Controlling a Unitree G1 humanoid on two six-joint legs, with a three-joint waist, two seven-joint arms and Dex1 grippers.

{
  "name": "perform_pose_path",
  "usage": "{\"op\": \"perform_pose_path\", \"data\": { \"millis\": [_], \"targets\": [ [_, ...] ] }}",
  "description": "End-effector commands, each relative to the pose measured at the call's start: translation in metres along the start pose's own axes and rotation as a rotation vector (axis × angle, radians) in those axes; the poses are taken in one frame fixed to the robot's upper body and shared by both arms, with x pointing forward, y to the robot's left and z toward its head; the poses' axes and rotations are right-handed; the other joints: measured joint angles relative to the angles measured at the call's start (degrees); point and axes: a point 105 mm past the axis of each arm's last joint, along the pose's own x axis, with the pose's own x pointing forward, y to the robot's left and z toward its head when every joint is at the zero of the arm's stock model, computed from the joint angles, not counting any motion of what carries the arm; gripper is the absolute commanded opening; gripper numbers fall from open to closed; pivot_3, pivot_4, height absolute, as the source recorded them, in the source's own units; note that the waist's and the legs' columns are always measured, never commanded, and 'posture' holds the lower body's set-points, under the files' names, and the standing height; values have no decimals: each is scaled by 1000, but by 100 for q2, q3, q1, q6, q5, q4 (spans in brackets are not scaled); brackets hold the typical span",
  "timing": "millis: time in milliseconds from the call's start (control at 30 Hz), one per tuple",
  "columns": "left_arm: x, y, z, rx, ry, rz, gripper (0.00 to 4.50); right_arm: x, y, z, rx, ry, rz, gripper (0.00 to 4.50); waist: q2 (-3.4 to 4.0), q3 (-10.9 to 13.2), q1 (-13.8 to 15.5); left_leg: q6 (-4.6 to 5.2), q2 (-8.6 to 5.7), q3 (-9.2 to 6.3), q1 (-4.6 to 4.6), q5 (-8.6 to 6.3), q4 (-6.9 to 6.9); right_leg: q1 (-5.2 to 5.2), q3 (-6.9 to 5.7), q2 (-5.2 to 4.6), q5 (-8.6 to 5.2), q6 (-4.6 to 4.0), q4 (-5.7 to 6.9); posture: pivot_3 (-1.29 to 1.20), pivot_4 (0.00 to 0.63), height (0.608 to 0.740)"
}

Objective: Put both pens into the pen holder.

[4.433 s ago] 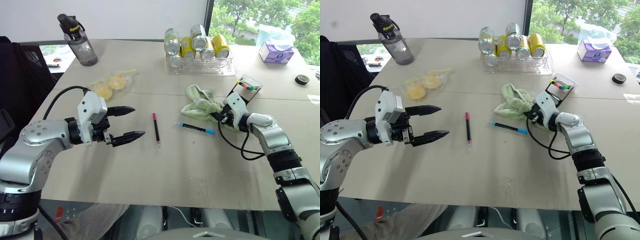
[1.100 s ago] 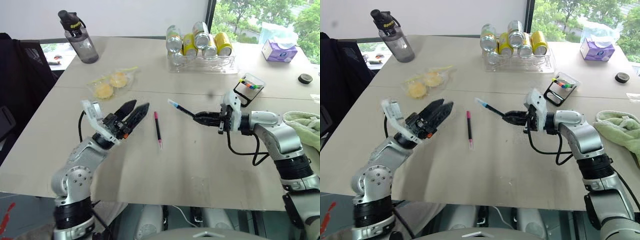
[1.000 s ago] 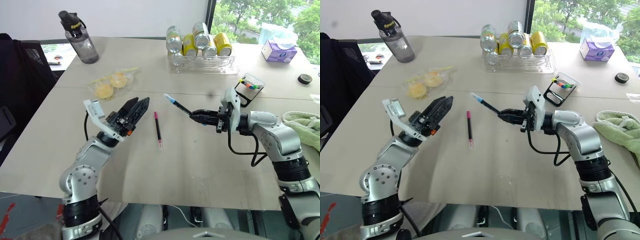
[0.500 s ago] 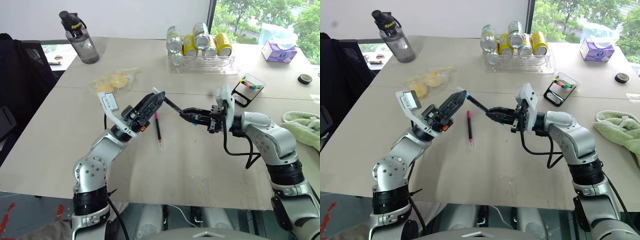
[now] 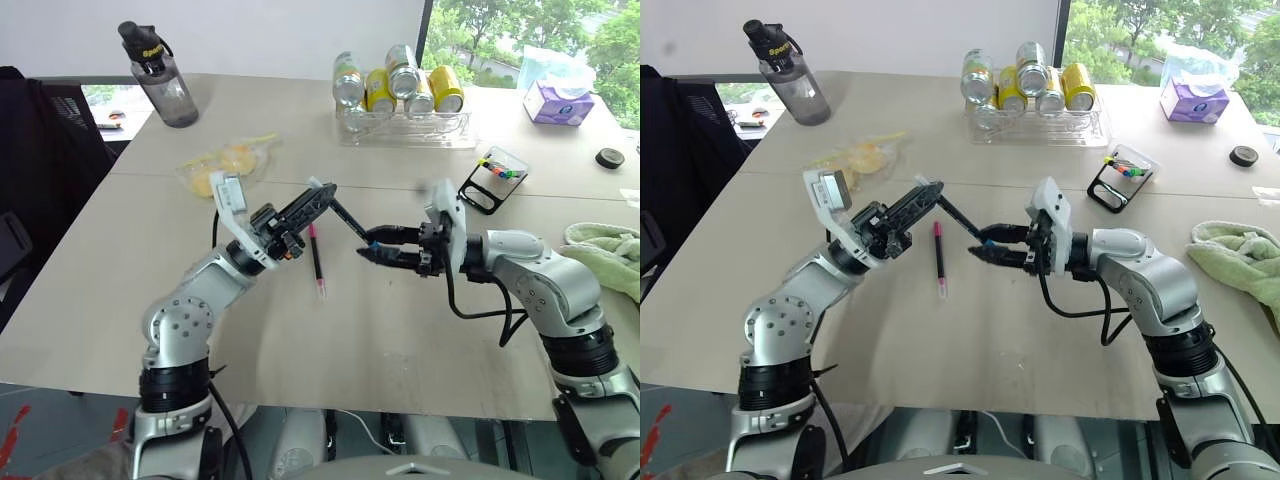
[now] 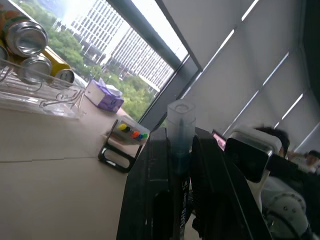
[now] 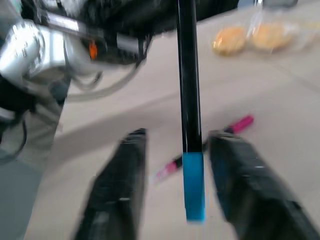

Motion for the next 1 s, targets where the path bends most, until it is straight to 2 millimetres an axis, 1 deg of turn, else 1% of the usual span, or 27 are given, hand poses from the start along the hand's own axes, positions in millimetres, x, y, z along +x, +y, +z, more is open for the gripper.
{"op": "perform_pose_path", "data": {
  "millis": [33, 133, 267, 367, 433, 533, 600, 667, 700, 833, 933, 967, 1000],
  "targets": [
    [4, -13, 3, 140, 94, -83, 0, -2, 8, 16, -69, 56, 49, 2698, 1, 0, -3, 0, -1, 1, 0, 0, 0, 0, 1, 0, 0, 0, -2, 0, 150, 740],
    [5, -13, -2, 224, 198, -118, 0, 3, 6, 21, -70, 127, 49, 2698, 1, 1, -7, 0, 0, 1, 0, 0, -1, -1, 1, 2, -1, 0, -2, 0, 150, 740],
    [5, -10, -13, 354, 334, -157, 0, 17, 3, 27, -54, 193, 33, 2698, 2, 1, -8, 0, 2, 0, 0, 0, -3, -2, 1, 5, -1, -1, -2, 0, 150, 740],
    [13, -9, -8, 370, 305, -165, 0, 24, 5, 28, -22, 217, 37, 2698, 2, 1, 5, 1, 2, 0, -3, -1, -4, -3, 1, 3, -1, -1, -6, 0, 150, 740],
    [15, -10, -8, 380, 305, -177, 0, 27, 4, 28, -14, 223, 27, 2698, 1, 1, 16, 1, 2, -2, -9, -1, -4, -3, -1, 0, -1, -1, -10, 0, 150, 740],
    [14, -8, -10, 379, 301, -165, 0, 29, 3, 31, 7, 210, 12, 1951, 1, 1, 7, 5, -1, 0, -10, -3, -4, -4, -2, -6, -1, 0, -12, 0, 150, 740],
    [14, -7, -10, 376, 298, -160, 0, 29, 3, 32, 22, 201, 6, 972, 1, 1, 1, 5, 0, 0, -11, -3, -4, -5, -2, -6, -1, 0, -11, 0, 150, 740],
    [15, -8, -11, 368, 293, -160, 0, 29, 2, 33, 35, 193, -3, 151, 1, 1, -2, 5, 0, 0, -10, -3, -5, -6, -3, -6, -1, 0, -9, 0, 150, 740],
    [15, -9, -11, 364, 292, -160, 0, 30, 2, 33, 42, 187, -8, 21, 2, 2, -3, 5, 1, -2, -10, -3, -5, -6, -4, -6, -1, 0, -8, 0, 150, 740],
    [16, -7, -14, 317, 304, -140, 0, 29, 0, 34, 50, 176, -20, 22, 2, 2, -10, 5, 1, -1, -10, -3, -5, -6, -4, -6, -1, 0, -9, 0, 150, 740],
    [16, -4, -12, 305, 297, -129, 0, 28, 0, 34, 41, 180, -24, 22, 2, 2, -10, 6, 0, -1, -11, -3, -4, -6, -4, -6, -1, 0, -10, 0, 150, 740],
    [16, -4, -12, 322, 302, -127, 985, 28, 0, 34, 36, 184, -26, 22, 2, 2, -10, 6, 0, -1, -10, -3, -5, -6, -4, -6, -1, 0, -10, 0, 150, 740],
    [16, -1, -11, 348, 298, -109, 1317, 27, -1, 33, 28, 187, -32, 22, 2, 2, -10, 5, 0, -1, -11, -3, -5, -6, -4, -6, -1, 0, -9, 0, 150, 740]
  ]
}}
